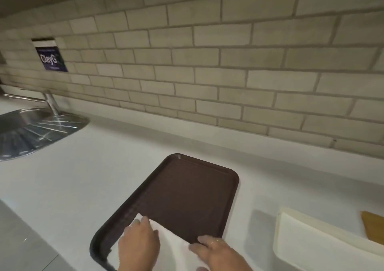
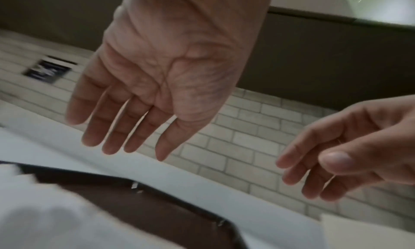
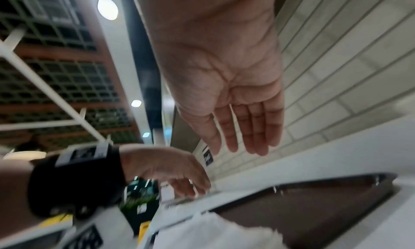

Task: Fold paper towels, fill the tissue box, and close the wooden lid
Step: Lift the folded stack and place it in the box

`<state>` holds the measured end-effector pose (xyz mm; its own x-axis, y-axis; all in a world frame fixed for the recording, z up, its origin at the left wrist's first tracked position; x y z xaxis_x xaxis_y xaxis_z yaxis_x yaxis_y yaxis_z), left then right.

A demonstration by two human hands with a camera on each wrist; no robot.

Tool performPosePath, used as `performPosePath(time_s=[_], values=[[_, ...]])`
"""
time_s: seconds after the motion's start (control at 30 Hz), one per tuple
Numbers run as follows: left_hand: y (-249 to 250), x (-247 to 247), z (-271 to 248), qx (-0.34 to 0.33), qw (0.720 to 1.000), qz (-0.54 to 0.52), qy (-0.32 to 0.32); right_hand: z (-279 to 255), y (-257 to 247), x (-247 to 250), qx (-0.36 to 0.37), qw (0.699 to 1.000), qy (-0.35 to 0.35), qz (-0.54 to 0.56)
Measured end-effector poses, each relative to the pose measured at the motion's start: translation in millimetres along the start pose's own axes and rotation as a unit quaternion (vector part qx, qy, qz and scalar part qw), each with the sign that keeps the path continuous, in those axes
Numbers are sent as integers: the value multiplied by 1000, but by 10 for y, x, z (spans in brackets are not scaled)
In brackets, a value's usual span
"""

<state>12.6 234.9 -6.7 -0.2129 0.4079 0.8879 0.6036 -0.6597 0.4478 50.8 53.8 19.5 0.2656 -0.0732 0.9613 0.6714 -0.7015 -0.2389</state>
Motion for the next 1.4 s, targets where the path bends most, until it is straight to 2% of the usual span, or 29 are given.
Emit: performPosePath(time_s=[0.03,0.07,0.1,0.13,0.17,0.2,0.23,0.27,0.37,0.4,0.43,0.47,0.5,0.53,0.57,0.6,0.63,0.67,0.7,0.77,0.8,0.87,0.93,1.0,1.03,1.13,1.23,1.27,1.4], values=[[-107,-23,45,24,1000,-6,-4,-14,-65,61,-46,996,-74,30],[-193,-56,68,42,999,-13,-10,23,-11,-20,-60,995,-63,-40],[-257,-90,87,59,998,-19,-19,280,380,-966,-32,991,-127,-3],[-311,-129,106,72,997,-22,-27,678,747,-1977,-113,979,-169,29],[-350,-165,125,79,996,-20,-40,1130,1088,-2801,-124,974,-186,27],[-376,-174,130,80,995,-19,-53,1382,1312,-3289,-135,974,-181,23],[-396,-160,140,79,995,-22,-59,1438,1379,-3361,-130,977,-169,19],[-430,-155,159,79,995,-26,-64,1244,1250,-2974,-89,982,-162,32],[-491,-78,231,83,989,-94,-76,291,122,-476,-46,981,-122,146],[-508,-66,270,82,984,-133,-87,195,-140,-262,-14,982,-152,109],[-537,-61,317,89,976,-163,-112,372,60,-629,-16,991,-109,79],[-561,-42,337,85,971,-179,-134,435,133,-552,-109,986,-115,56],[-571,-9,342,80,968,-170,-164,411,162,-539,-77,994,-67,34],[-572,17,344,53,969,-158,-181,278,32,-722,-58,989,-91,105],[-565,68,336,31,968,-156,-193,300,-9,-739,-98,974,-121,165],[-580,90,356,-11,965,-168,-202,-83,-8,-288,-134,965,-173,147],[-574,119,378,-44,961,-183,-202,126,361,-694,-76,981,-54,172],[-582,102,414,-86,951,-211,-209,325,441,-1124,-76,974,-129,168],[-531,121,428,-100,938,-255,-213,579,579,-1631,-73,986,-76,131],[-353,199,390,-94,912,-313,-249,746,856,-2061,-80,992,-20,95],[-350,211,389,-108,908,-313,-257,594,906,-1836,-103,986,-1,135],[-334,188,432,-118,906,-337,-227,-226,683,-723,-63,975,17,212],[-680,-242,798,-128,897,-338,-254,-852,474,282,-135,955,56,257],[-916,-533,1252,-168,866,-407,-237,-827,669,332,-155,904,130,376],[-715,-469,1164,-173,845,-449,-234,-910,780,342,-154,885,171,405],[899,285,-109,-193,769,-523,-312,-1190,1063,491,-167,771,229,570],[1635,349,-775,-220,729,-565,-319,-1415,1219,628,-176,697,275,639],[1730,245,-807,-217,716,-577,-329,-1470,1267,647,-190,696,283,633],[1975,-189,-805,-184,734,-573,-316,-1685,1494,695,-286,723,323,539]])
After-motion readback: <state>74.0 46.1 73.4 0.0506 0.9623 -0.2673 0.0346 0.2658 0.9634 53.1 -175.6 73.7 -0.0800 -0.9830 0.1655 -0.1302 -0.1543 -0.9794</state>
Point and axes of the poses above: each hand's wrist, its own z-axis towards the middle knuckle, its own x-axis out of the back of the hand, y = z × x, the point moved 2 cm from there along z, towards the middle knuckle, and after that the axes turned 15 degrees about -z, right-handed, at the moved point
